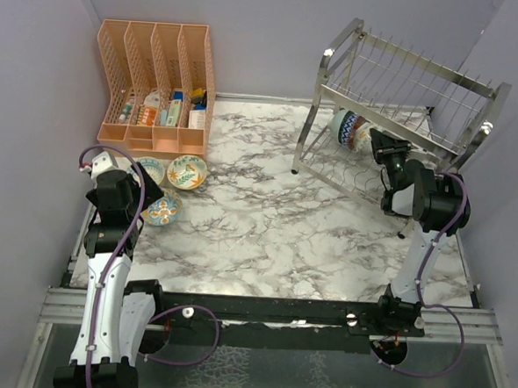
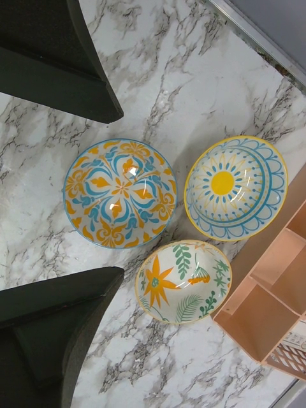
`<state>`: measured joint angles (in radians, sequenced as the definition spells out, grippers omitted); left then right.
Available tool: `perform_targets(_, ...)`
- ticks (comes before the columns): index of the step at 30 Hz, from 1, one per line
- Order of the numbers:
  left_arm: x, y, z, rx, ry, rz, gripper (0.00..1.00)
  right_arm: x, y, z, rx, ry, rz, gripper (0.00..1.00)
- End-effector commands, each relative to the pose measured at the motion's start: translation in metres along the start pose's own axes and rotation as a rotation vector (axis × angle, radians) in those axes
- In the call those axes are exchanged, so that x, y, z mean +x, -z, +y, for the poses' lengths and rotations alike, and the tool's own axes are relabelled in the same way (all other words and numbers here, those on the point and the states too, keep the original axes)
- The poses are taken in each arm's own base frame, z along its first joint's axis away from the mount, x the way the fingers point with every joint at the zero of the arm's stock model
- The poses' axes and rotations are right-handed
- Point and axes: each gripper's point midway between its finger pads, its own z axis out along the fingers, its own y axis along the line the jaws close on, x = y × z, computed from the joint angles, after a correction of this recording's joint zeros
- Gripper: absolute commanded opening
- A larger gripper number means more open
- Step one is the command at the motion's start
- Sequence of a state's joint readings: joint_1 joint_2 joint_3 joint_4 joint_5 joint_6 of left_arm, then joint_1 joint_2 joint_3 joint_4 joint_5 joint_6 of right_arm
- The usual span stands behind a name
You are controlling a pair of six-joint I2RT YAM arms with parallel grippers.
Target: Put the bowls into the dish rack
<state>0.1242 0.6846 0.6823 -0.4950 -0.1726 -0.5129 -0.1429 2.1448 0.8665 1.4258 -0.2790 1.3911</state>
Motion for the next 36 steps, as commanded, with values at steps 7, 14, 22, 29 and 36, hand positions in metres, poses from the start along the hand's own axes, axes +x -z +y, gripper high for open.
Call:
perform_targets(7,-0.006,0.001,-0.004,0.023,-0.004,-0.023,0.99,-0.007,0.006,0.073,-0.325,0.097,-0.002,0.34)
perform_targets(14,-0.007,0.002,-0.004,0.025,-0.001,-0.027,0.99,-0.006,0.014,0.093,-0.374,0.104,0.009,0.36)
perform_targets(22,-0.007,0.002,-0.004,0.026,0.0,-0.028,0.99,0.0,0.027,0.126,-0.434,0.121,0.062,0.37)
perform_targets(29,-0.008,0.003,-0.004,0.03,0.0,-0.032,0.99,0.018,0.036,0.142,-0.473,0.113,0.164,0.38)
perform_targets(36,-0.008,0.003,-0.004,0.028,0.002,-0.032,0.99,0.054,0.044,0.137,-0.458,0.066,0.386,0.39)
